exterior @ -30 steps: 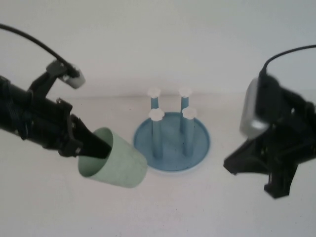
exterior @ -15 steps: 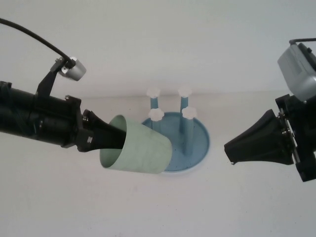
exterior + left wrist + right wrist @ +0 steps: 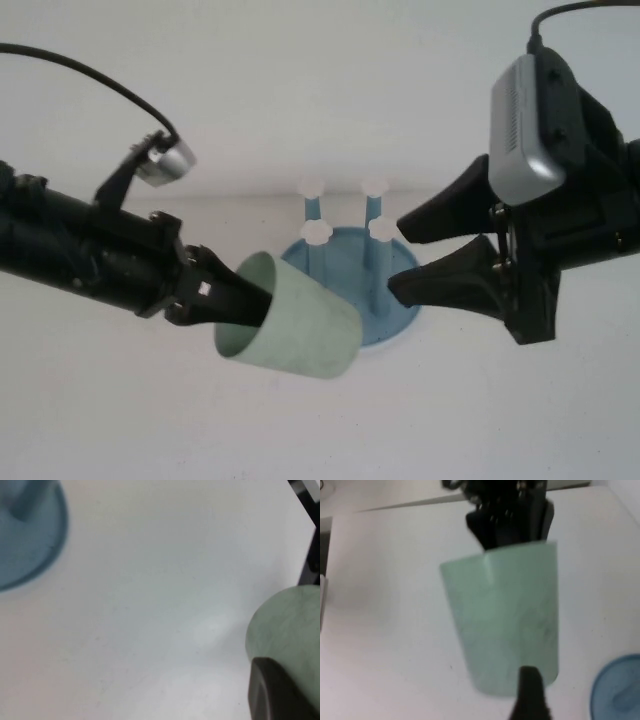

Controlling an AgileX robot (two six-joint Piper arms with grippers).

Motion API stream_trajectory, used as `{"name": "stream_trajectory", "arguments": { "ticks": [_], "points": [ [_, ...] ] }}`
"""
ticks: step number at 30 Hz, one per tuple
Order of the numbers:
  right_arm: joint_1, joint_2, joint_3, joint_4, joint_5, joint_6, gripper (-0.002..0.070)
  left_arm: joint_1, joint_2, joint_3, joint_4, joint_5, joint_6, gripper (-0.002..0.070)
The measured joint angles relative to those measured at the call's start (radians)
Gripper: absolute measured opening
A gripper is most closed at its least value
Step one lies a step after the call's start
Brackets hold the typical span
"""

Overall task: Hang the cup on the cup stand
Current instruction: Adjust the cup with two arms

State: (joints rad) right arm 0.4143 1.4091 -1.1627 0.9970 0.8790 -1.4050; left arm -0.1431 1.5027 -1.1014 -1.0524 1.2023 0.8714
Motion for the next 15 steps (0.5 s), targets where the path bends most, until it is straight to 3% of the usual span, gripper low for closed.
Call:
{"name": "stream_trajectory", "arguments": {
  "ticks": [3, 5, 15],
  "points": [
    [0.025, 0.015, 0.000, 0.007, -0.022, -0.007, 0.0536, -0.044, 0.000, 0.000, 0.000, 0.002, 0.002, 0.0010],
    [0.040, 0.031, 0.000, 0.007, -0.022, -0.008, 0.0566, -0.056, 0.000, 0.000, 0.000, 0.003, 0.009, 0.0010],
    [0.104, 0.115, 0.000, 0.007, -0.006, -0.004, 0.0591, -0.060, 0.000, 0.000, 0.006, 0.003, 0.011, 0.0010]
  ]
}}
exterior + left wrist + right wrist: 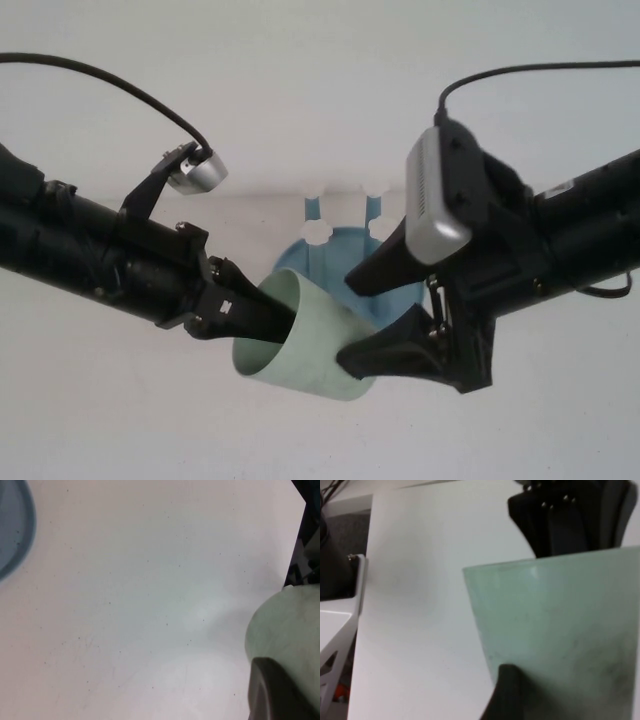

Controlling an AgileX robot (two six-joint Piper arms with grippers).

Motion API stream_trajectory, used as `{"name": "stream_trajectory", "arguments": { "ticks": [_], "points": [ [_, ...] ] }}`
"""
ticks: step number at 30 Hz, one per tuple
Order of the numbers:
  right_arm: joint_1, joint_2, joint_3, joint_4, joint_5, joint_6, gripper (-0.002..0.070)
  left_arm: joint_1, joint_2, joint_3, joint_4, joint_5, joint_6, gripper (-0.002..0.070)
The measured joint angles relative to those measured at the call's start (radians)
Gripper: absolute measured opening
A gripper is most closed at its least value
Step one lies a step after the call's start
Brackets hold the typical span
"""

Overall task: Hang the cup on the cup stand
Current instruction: Adjust the cup with two arms

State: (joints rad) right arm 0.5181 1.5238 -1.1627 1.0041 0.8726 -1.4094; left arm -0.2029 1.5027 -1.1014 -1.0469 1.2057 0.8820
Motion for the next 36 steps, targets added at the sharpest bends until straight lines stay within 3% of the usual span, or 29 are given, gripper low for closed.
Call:
{"name": "stream_trajectory", "arguments": {
  "ticks": [18, 27, 36],
  "points": [
    [0.059, 0.099, -0.043, -0.006, 0.008, 0.002, 0.0599, 0.002, 0.000, 0.001, 0.034, -0.012, 0.002, 0.0011],
    [0.067, 0.125, -0.046, 0.004, 0.005, 0.005, 0.0676, 0.000, 0.000, 0.001, 0.001, -0.003, 0.002, 0.0011],
    [0.067, 0.126, -0.046, 0.008, 0.001, 0.007, 0.0676, 0.000, 0.000, 0.001, 0.003, -0.003, 0.001, 0.0011]
  ]
}}
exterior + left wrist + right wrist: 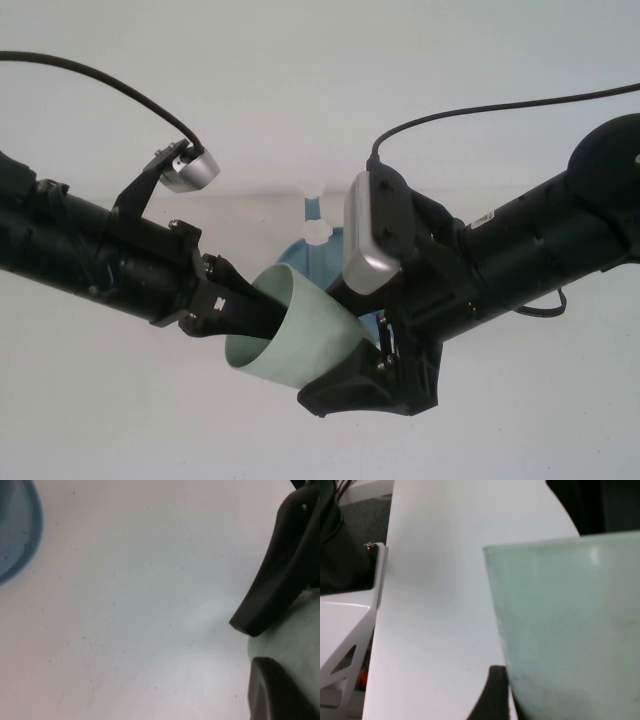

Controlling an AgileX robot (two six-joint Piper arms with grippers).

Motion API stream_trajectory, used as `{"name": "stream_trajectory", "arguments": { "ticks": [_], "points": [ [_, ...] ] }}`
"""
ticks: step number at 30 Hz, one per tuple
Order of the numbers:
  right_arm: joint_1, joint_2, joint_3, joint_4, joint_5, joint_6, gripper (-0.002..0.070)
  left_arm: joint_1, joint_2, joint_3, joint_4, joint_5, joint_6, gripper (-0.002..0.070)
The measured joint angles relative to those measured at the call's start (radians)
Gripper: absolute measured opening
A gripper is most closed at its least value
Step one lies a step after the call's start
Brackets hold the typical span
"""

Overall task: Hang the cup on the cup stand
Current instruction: Adjust the cup with two arms

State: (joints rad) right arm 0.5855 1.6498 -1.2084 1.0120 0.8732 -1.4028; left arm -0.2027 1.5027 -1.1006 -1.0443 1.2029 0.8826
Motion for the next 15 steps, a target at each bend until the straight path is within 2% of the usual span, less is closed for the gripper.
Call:
{"name": "stream_trajectory", "arguments": {
  "ticks": [6, 15],
  "points": [
    [0.000, 0.001, 0.000, 0.000, 0.002, 0.000, 0.0610, 0.000, 0.000, 0.000, -0.002, -0.002, 0.009, 0.0011],
    [0.000, 0.001, 0.000, 0.000, 0.002, 0.000, 0.0592, 0.000, 0.000, 0.000, -0.002, -0.002, 0.025, 0.0011]
  ]
}}
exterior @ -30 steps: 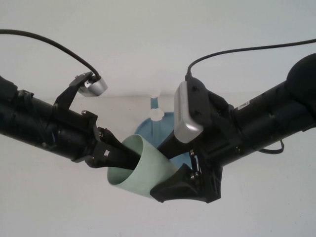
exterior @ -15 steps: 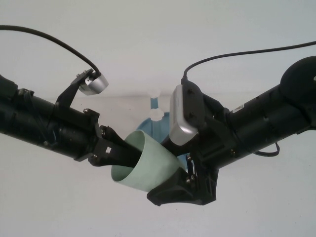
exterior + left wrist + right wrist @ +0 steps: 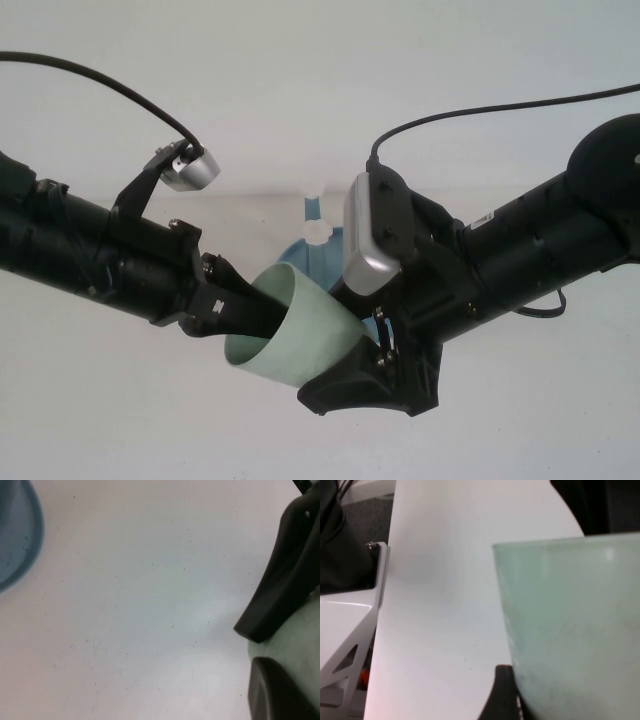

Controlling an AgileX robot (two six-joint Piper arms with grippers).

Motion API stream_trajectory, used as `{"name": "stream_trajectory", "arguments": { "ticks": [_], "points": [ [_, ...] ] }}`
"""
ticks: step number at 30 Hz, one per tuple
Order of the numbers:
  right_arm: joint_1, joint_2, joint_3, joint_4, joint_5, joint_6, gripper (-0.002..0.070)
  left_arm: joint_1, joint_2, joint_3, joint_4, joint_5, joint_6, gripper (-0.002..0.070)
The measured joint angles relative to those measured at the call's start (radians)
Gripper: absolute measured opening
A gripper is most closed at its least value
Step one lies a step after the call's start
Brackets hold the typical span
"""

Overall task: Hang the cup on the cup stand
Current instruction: Adjust the cup with two arms

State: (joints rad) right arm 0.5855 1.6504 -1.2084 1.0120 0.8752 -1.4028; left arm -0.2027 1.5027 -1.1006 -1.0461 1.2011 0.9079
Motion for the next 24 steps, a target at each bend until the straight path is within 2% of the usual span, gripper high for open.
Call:
{"name": "stream_trajectory", "arguments": {
  "ticks": [4, 14, 24],
  "points": [
    [0.000, 0.000, 0.000, 0.000, 0.000, 0.000, 0.0592, 0.000, 0.000, 0.000, 0.000, 0.000, 0.008, 0.0032],
    [0.000, 0.000, 0.000, 0.000, -0.006, 0.010, 0.0591, 0.010, -0.041, -0.008, 0.014, 0.008, 0.011, 0.0258],
    [0.000, 0.000, 0.000, -0.021, -0.006, 0.063, 0.0591, 0.108, -0.173, -0.059, 0.107, 0.011, 0.016, 0.0286]
  ]
}}
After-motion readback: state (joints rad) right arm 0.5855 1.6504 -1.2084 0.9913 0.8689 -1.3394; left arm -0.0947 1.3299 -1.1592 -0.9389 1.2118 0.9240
